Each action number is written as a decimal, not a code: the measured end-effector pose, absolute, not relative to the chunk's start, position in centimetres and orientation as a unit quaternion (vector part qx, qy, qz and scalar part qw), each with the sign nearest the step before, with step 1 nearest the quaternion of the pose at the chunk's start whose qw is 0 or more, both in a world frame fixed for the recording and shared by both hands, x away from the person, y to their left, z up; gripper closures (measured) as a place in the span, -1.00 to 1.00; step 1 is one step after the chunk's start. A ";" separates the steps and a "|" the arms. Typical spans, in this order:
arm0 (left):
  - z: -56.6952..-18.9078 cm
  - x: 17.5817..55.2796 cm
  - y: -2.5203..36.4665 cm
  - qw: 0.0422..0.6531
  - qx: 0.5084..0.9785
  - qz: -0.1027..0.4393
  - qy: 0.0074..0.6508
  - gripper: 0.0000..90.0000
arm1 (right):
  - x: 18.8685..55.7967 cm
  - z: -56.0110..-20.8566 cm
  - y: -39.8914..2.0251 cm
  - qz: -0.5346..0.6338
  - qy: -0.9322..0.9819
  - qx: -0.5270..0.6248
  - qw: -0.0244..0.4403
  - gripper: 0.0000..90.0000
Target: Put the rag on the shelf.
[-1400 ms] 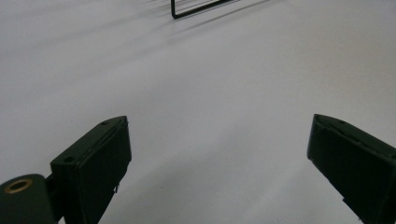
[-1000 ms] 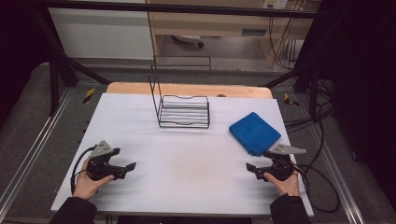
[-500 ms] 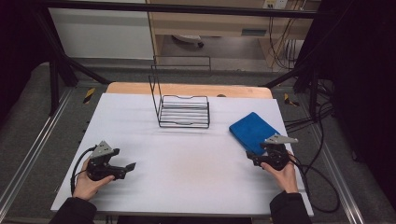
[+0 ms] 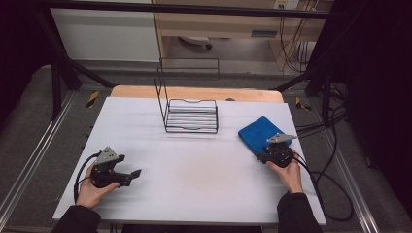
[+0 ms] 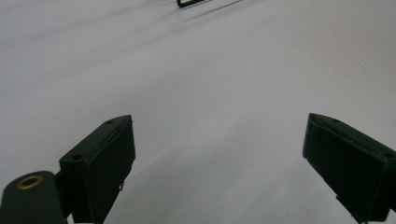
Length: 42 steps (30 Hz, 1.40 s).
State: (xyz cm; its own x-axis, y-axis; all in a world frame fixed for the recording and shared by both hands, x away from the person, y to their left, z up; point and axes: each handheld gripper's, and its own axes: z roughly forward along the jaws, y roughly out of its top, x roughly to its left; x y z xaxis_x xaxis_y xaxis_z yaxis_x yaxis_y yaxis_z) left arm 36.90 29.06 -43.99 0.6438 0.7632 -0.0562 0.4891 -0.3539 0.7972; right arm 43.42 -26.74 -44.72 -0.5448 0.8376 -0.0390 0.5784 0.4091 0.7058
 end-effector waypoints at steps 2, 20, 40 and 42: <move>-44.0 36.9 29.1 0.414 0.807 0.165 0.388 -0.79 | 43.5 -44.8 -26.6 0.325 0.818 0.431 0.200 0.24; -44.1 36.9 29.1 0.412 0.808 0.163 0.388 -0.76 | 44.1 -44.7 -27.0 0.303 0.828 0.423 0.208 0.73; -44.0 36.9 29.1 0.413 0.807 0.163 0.390 -0.73 | 42.3 -41.9 -25.7 0.360 0.813 0.423 0.174 0.86; -44.0 37.0 29.1 0.413 0.806 0.163 0.390 -0.73 | 42.0 -41.6 -25.1 0.367 0.811 0.423 0.168 0.86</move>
